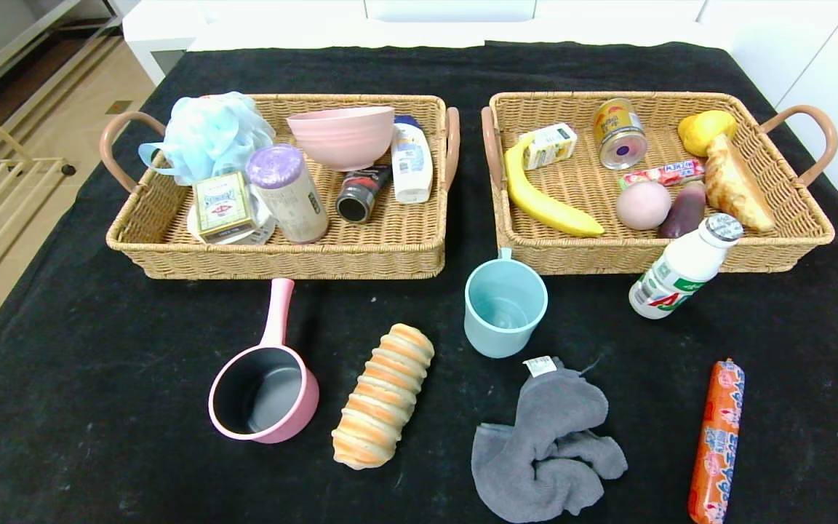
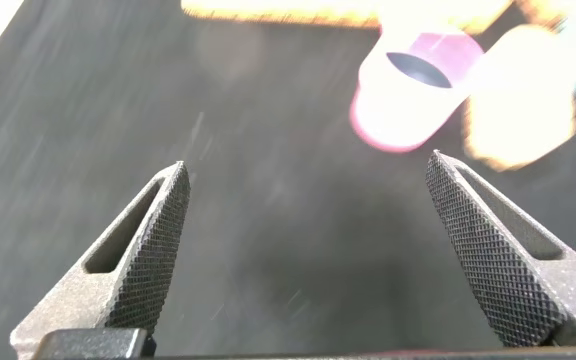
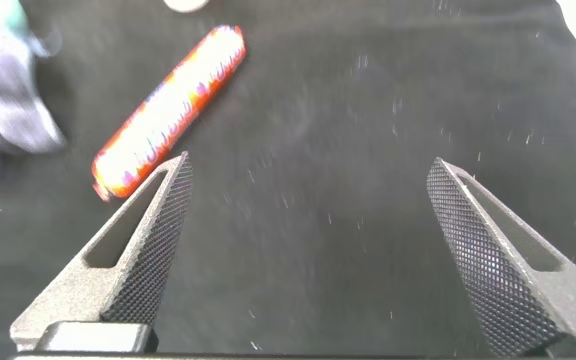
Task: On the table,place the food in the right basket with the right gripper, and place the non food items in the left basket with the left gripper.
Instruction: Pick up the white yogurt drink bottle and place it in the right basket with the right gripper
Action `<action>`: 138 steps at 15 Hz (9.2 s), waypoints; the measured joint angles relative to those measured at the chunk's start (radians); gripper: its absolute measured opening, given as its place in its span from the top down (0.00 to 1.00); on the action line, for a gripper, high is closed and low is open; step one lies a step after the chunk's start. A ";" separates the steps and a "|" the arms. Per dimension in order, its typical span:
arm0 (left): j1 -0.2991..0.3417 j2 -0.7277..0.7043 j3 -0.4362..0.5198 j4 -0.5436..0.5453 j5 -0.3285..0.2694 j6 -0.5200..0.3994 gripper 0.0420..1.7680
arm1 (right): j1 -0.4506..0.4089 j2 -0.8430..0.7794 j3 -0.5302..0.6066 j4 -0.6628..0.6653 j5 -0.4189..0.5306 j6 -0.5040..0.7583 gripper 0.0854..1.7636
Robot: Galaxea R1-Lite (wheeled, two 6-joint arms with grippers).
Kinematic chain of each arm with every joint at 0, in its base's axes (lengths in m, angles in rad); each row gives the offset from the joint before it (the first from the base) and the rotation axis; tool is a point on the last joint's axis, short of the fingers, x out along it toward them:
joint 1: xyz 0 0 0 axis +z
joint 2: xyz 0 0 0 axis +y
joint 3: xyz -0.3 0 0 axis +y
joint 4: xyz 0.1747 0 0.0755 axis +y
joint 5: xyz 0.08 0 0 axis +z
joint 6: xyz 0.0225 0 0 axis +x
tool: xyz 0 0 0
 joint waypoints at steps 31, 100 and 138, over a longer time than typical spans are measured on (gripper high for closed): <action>-0.488 1.072 -0.626 -0.329 -0.307 0.138 0.03 | 0.488 0.893 -0.633 -0.074 0.124 -0.001 0.03; -0.487 1.018 -0.507 -0.386 -0.301 0.177 0.03 | 0.478 1.311 -0.931 -0.157 -0.389 0.019 0.53; -0.488 1.037 -0.506 -0.384 -0.301 0.180 0.03 | 0.426 1.912 -1.753 -0.059 -0.343 0.010 0.22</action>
